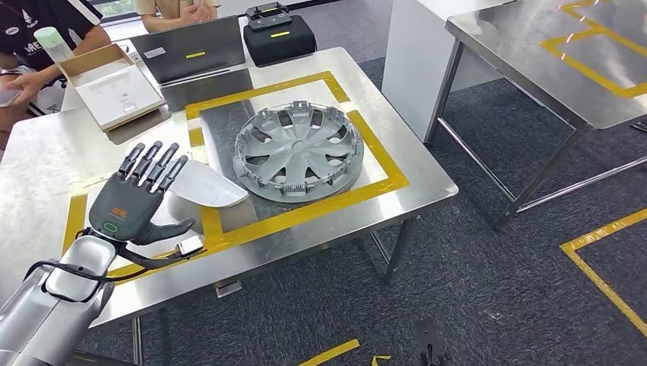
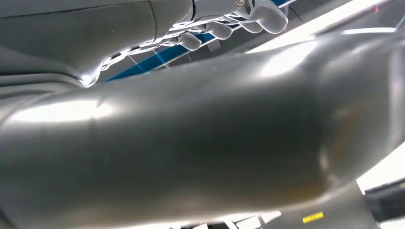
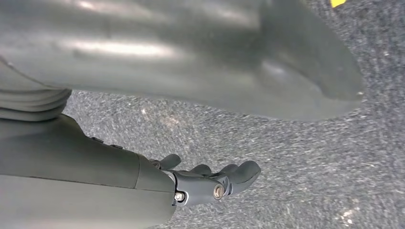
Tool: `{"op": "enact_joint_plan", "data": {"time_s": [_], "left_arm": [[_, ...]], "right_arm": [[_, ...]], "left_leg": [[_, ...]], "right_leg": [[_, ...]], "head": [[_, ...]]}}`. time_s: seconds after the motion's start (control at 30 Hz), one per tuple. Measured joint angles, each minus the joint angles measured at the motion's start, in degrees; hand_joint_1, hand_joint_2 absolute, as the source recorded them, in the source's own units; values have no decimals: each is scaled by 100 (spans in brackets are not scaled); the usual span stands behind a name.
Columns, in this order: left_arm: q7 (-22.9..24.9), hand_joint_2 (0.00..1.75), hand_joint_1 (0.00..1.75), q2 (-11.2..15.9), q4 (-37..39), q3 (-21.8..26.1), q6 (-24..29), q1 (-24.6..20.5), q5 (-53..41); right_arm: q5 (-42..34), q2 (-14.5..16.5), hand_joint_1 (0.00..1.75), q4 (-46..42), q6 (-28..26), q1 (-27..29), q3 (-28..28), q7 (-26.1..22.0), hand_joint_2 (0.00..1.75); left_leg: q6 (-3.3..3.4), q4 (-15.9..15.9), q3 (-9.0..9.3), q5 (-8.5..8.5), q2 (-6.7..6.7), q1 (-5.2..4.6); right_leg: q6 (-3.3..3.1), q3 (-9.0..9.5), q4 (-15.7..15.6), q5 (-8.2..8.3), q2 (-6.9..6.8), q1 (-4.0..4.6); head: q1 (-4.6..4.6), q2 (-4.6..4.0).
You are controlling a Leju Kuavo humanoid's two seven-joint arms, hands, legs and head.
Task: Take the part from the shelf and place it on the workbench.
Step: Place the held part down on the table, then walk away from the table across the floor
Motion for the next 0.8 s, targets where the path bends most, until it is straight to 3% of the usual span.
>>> {"op": "enact_joint_plan", "data": {"time_s": [0.03,0.13,0.2,0.3,0.37,0.43,0.47,0.5,0.53,0.57,0.63,0.67,0.7,0.8], "left_arm": [[1,0,0,-4,19,-8,0,-4,0],[24,0,0,-19,52,-30,0,-57,0],[55,0,0,-29,67,-38,0,-90,0],[74,0,0,-49,110,-49,0,-109,0],[67,0,0,-81,149,-54,0,-141,0],[43,0,0,-114,198,-56,0,-164,0],[26,0,0,-127,230,-58,0,-165,0],[9,0,0,-136,264,-59,0,-165,0],[-3,0,0,-142,296,-61,0,-167,0],[-8,0,0,-146,325,-63,0,-174,0],[12,0,0,-150,368,-71,0,-206,0],[34,0,0,-152,389,-79,0,-227,0],[59,0,0,-155,404,-88,0,-251,0],[93,0,0,-147,438,-115,0,-311,0]], "right_arm": [[1,0,0,0,2,0,0,-1,0],[-1,1,0,0,12,-2,0,-12,0],[-7,2,0,0,17,-4,0,-28,0],[-25,7,0,2,20,-3,-1,-52,0],[-42,12,0,2,21,-2,-2,-65,0],[-59,15,0,2,22,-10,-4,-76,0],[-68,15,0,2,24,-14,-5,-83,0],[-78,15,0,2,25,-15,-8,-89,0],[-85,15,0,2,28,-16,-9,-94,0],[-92,15,0,2,32,-18,-11,-98,0],[-104,15,0,2,44,-36,-14,-102,0],[-111,16,0,2,49,-43,-15,-102,0],[-119,17,0,2,54,-50,-18,-101,0],[-141,27,0,3,61,-58,-30,-104,0]], "left_leg": [[9,-125,146,85,0,2],[98,-1202,897,360,-2,-19],[147,-1574,1113,374,-6,-60],[249,-1644,1071,496,10,-57],[340,-1694,976,626,30,-23],[382,-1687,819,742,37,-34],[382,-1677,736,798,41,-40],[379,-1662,649,853,47,-43],[369,-1640,562,905,52,-43],[354,-1613,476,953,55,-40],[304,-1542,325,1037,57,-40],[270,-1516,280,1074,58,-45],[236,-1500,253,1114,58,-49],[127,-1516,215,1200,50,-41]], "right_leg": [[7,-48,2,38,1,2],[60,-150,0,151,1,7],[132,-175,-16,227,-3,-4],[244,-204,-17,265,-1,-15],[282,-347,310,-64,1,-5],[305,-580,1009,-570,-1,0],[316,-654,1323,-714,-1,2],[325,-650,1491,-736,-2,4],[328,-546,1461,-647,-3,4],[327,-343,1236,-499,-5,2],[300,163,511,-378,-5,11],[269,324,250,-380,0,24],[231,398,100,-419,6,37],[103,332,52,-318,5,43]], "head": [[-1,0],[3,0],[-4,0],[-22,0],[-7,0],[13,0],[16,-1],[16,-1],[17,-1],[17,-1],[20,0],[24,0],[26,0],[28,0]]}}
